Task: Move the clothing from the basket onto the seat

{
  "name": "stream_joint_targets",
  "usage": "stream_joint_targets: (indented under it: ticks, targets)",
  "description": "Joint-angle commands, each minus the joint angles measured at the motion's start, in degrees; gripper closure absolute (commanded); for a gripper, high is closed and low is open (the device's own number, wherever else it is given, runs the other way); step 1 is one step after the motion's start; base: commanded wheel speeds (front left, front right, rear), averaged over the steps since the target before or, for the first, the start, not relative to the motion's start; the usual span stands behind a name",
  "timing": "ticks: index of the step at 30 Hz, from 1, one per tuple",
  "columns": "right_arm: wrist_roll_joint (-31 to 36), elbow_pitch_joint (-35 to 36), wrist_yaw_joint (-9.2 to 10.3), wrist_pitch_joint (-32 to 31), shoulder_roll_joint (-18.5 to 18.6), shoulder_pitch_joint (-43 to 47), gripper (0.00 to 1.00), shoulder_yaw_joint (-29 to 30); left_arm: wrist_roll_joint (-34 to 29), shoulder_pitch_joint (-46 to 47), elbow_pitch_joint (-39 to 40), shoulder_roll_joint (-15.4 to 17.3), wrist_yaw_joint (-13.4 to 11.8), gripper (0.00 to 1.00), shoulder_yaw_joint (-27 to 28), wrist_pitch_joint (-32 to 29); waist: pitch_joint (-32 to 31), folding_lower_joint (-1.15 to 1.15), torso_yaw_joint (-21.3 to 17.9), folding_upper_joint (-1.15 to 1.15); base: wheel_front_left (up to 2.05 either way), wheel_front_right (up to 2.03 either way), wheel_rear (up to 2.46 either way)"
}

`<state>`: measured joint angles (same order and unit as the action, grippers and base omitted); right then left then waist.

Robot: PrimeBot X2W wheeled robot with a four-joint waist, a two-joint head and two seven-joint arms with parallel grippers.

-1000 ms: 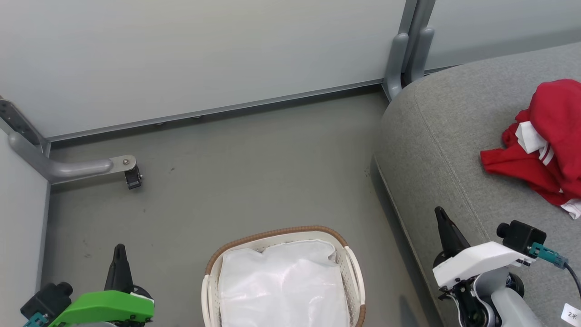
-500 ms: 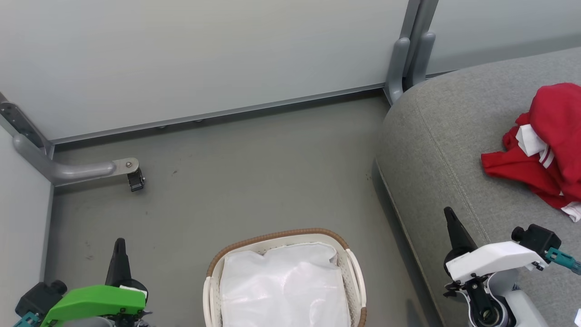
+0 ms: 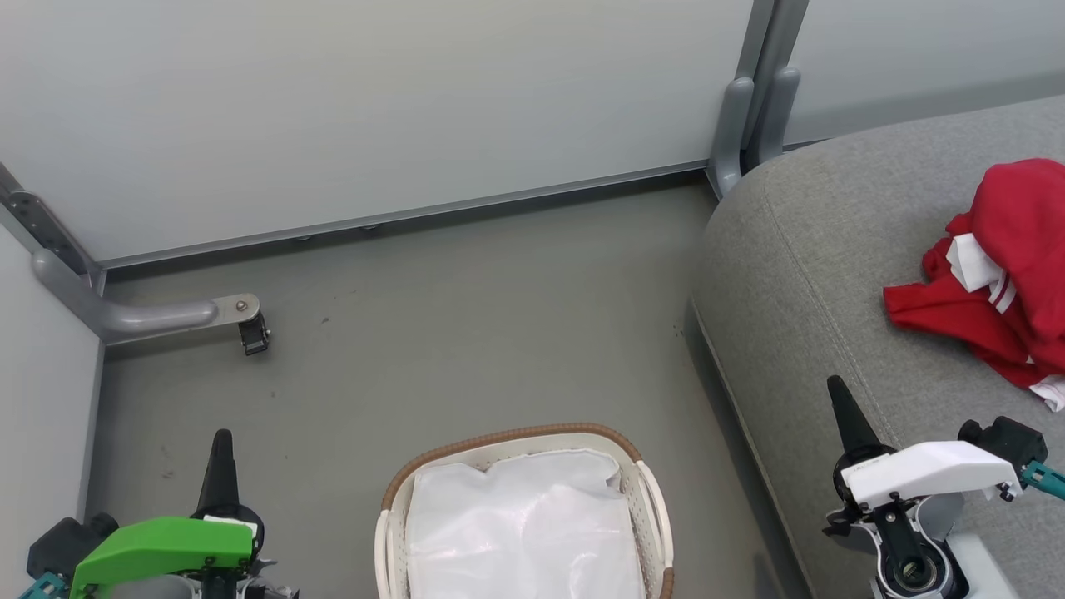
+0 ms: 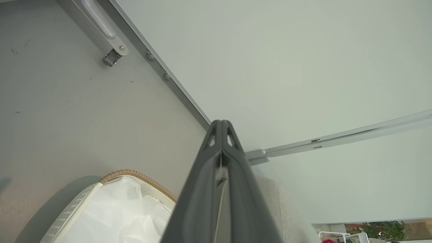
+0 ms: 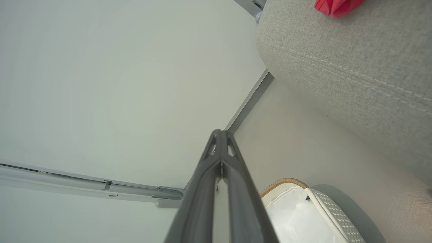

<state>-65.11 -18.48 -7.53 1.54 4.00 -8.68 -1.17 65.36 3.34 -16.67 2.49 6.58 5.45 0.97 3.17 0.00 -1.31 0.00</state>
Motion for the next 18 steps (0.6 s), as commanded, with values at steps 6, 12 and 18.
stream_joint_targets:
  ticks: [6,12,18]
  targets:
    - [-4.42,1.23,0.04,-1.12,-0.05,0.72,1.00,1.19,4.28,1.74,1.01,0.45,0.47,1.00,0.37,-1.28,-0.32,0.00,0.15,0.00,0.00,0.00,0.00]
    - [-7.66,1.74,0.04,-2.02,-0.11,0.89,1.00,2.02,7.44,1.93,1.24,0.47,0.51,1.00,0.50,-2.14,-0.62,0.00,0.28,0.00,0.00,0.00,0.00]
    - [-10.62,2.18,0.04,-2.86,-0.17,1.21,1.00,2.79,10.27,2.22,1.47,0.49,0.59,1.00,0.61,-2.94,-0.91,0.00,0.41,0.00,0.00,0.00,0.00]
